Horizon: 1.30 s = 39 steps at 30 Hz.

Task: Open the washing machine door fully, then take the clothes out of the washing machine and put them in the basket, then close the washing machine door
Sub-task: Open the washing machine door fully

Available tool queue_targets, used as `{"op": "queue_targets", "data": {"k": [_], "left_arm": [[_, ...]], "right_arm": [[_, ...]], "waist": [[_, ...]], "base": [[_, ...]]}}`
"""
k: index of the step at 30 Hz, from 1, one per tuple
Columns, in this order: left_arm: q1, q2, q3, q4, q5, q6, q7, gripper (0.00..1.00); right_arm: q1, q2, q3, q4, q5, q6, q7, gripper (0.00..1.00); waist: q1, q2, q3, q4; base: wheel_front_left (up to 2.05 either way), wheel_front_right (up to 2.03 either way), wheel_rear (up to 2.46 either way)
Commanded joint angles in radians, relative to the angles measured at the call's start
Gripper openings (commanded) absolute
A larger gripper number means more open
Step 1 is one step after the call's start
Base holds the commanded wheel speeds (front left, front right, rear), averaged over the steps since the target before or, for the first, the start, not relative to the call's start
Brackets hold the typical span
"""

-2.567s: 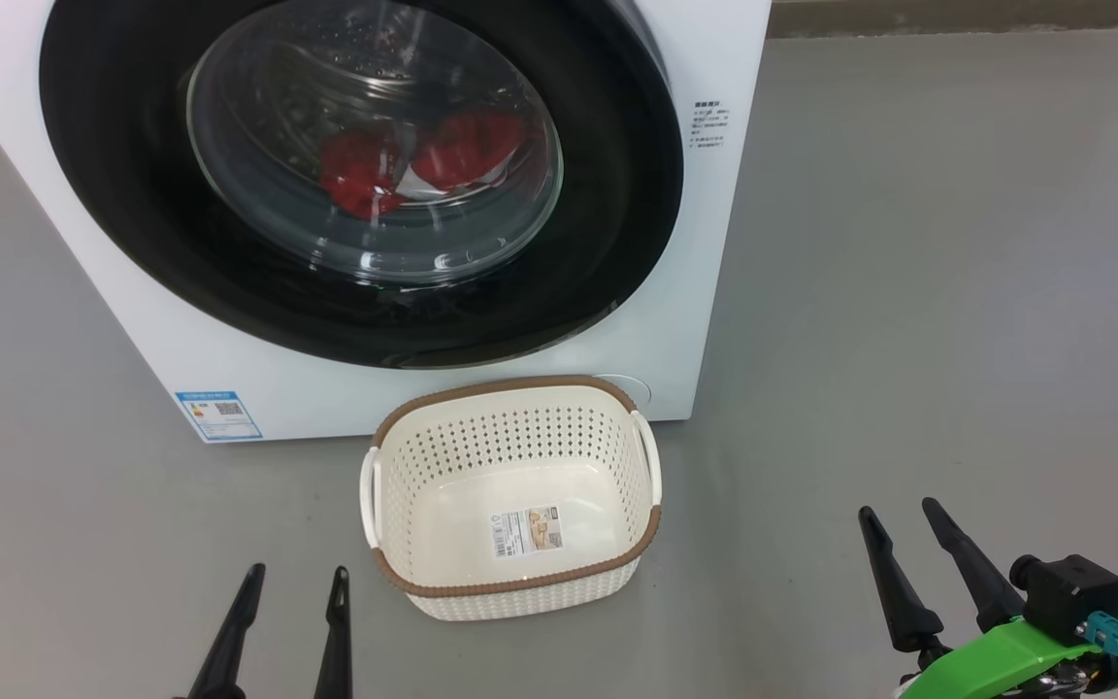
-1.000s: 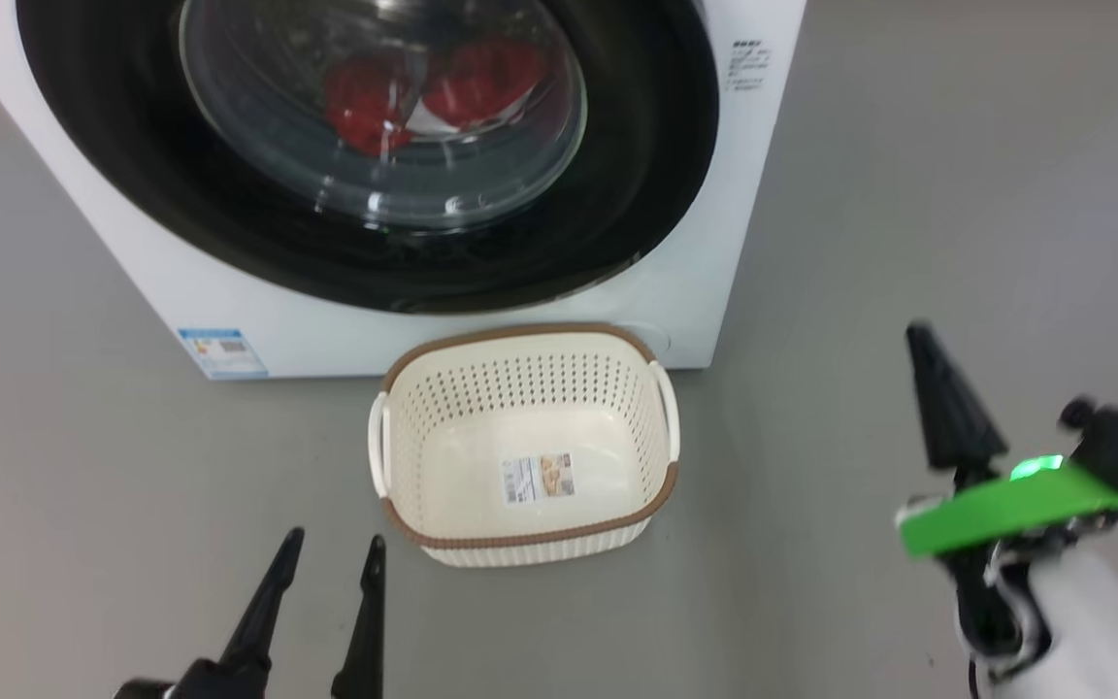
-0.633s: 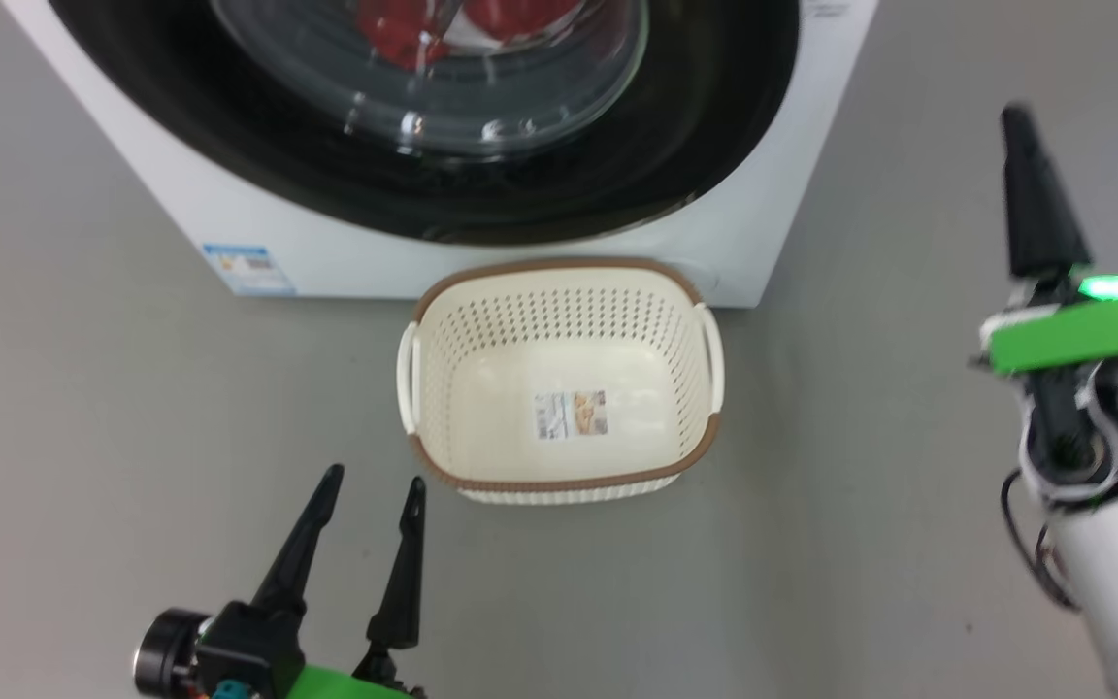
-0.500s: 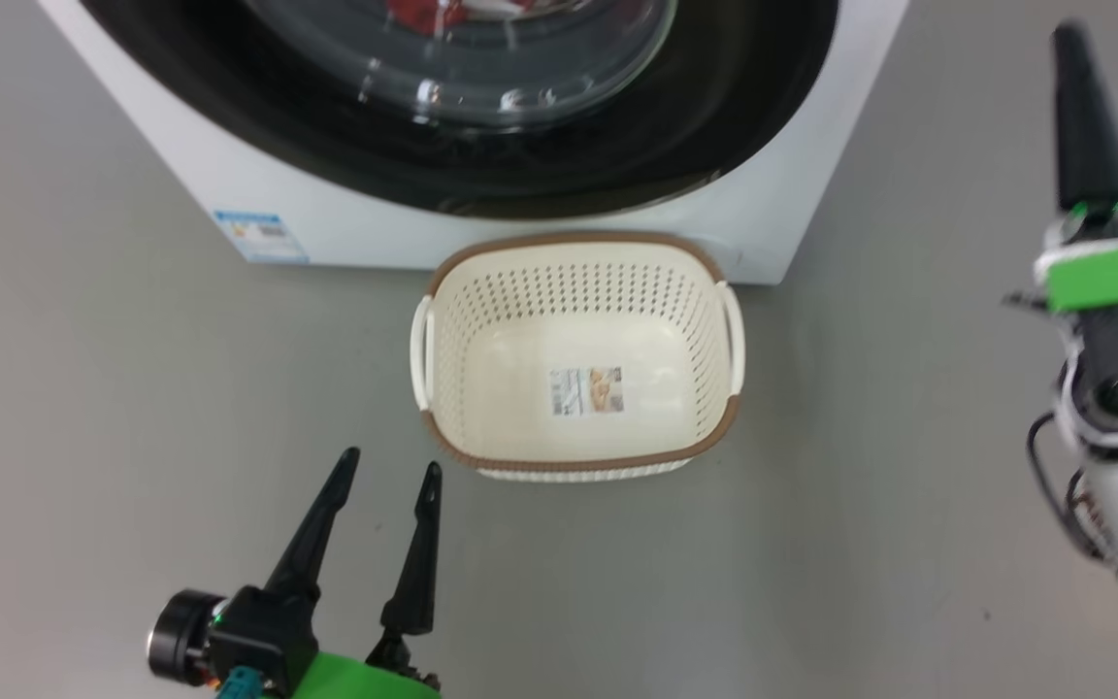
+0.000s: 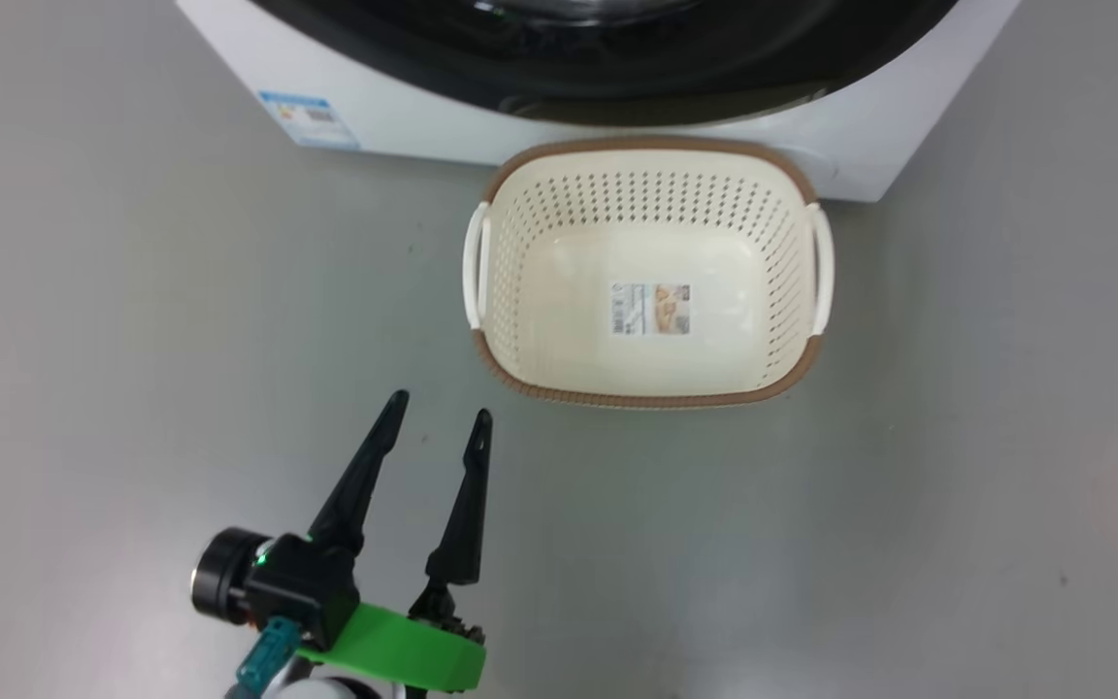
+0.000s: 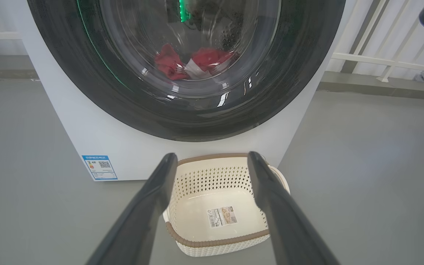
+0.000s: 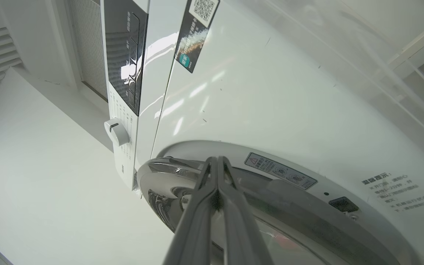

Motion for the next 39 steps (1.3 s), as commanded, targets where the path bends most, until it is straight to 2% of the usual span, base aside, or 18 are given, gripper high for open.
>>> {"op": "queue_targets", "data": {"k": [1,10,15,16,18,19,21,31,39], "left_arm": [[-0.026,0.007,0.018,-0.024,-0.006,0.01,-0.012,1.0],[-0.063,0.007,-0.023,-0.021,-0.031,0.027,-0.012,1.0],[-0.077,0.007,-0.036,-0.021,-0.039,0.032,-0.012,1.0],[-0.077,0.007,-0.036,-0.021,-0.039,0.032,-0.012,1.0],[-0.082,0.007,-0.041,-0.02,-0.042,0.034,-0.012,1.0],[-0.085,0.007,-0.046,-0.019,-0.045,0.035,-0.012,1.0],[-0.087,0.007,-0.051,-0.018,-0.048,0.038,-0.012,1.0],[-0.096,0.007,-0.07,-0.017,-0.068,0.048,-0.012,1.0],[-0.095,0.007,-0.07,-0.016,-0.072,0.052,-0.012,1.0]], "right_arm": [[-0.028,-0.018,0.002,-0.03,0.023,-0.001,0.029,0.0],[-0.134,-0.055,-0.069,0.038,0.164,-0.001,0.244,0.0],[-0.194,-0.069,-0.097,0.137,0.242,-0.001,0.413,0.0],[-0.194,-0.069,-0.097,0.137,0.242,-0.001,0.413,0.0],[-0.221,-0.075,-0.093,0.188,0.265,-0.001,0.484,0.0],[-0.251,-0.076,-0.086,0.238,0.292,-0.001,0.553,0.0],[-0.282,-0.08,-0.072,0.284,0.299,-0.001,0.605,0.0],[-0.394,-0.08,-0.022,0.431,0.286,-0.001,0.729,0.0],[-0.394,-0.066,0.012,0.471,0.266,-0.001,0.791,0.0]], "waist": [[0.0,-0.0001,0.045,0.037],[0.0,-0.0001,0.098,0.061],[0.0,-0.0001,0.118,0.07],[0.0,-0.0001,0.118,0.07],[0.0,-0.0001,0.125,0.073],[0.0,-0.0001,0.13,0.075],[0.0,-0.0001,0.133,0.077],[0.0,-0.0001,0.145,0.092],[0.0,-0.0001,0.129,0.089]], "base": [[0.0,0.0,0.0],[0.0,0.0,0.0],[0.0,0.0,0.0],[0.0,0.0,0.0],[0.0,0.0,0.0],[0.0,0.0,0.0],[0.0,0.0,0.0],[0.0,0.0,0.0],[0.0,0.0,0.0]]}}
